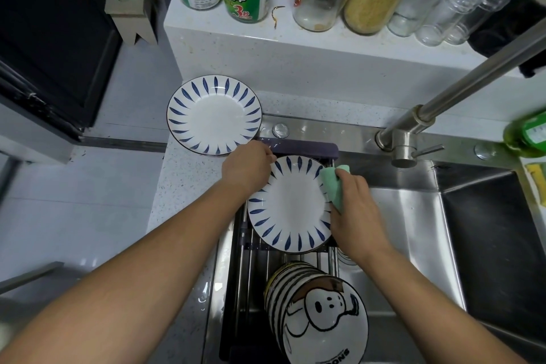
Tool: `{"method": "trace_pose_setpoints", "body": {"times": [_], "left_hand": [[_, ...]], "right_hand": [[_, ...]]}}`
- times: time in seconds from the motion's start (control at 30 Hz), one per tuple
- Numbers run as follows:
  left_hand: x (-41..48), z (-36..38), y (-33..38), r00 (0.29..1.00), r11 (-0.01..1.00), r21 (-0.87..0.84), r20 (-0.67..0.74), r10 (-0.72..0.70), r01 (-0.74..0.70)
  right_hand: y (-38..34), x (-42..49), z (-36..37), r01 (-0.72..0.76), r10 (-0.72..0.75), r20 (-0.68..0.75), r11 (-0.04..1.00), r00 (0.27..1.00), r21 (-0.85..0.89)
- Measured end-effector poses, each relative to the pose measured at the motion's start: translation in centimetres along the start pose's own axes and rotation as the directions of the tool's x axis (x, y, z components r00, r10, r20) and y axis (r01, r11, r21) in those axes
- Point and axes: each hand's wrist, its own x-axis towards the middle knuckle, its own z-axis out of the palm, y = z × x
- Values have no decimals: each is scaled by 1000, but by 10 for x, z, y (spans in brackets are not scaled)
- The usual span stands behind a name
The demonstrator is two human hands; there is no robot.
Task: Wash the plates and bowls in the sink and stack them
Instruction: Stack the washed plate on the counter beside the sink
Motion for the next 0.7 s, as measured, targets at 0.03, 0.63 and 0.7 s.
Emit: {"method": "trace_pose_setpoints", "body": {"times": [0.03, 0.63, 0.7], "left_hand": [[1, -1, -1, 1000, 1000, 0, 12, 10, -10], [1, 4, 1, 999, 991, 132, -19, 40, -37], [0, 5, 1, 998, 987, 152, -20, 52, -48]], "right_hand": [[1, 0, 0, 1, -1, -8, 1000, 1000, 27], [15, -3, 8, -243, 319, -70, 832, 945, 499], [16, -6, 9, -236, 310, -83, 848, 947, 474]]}}
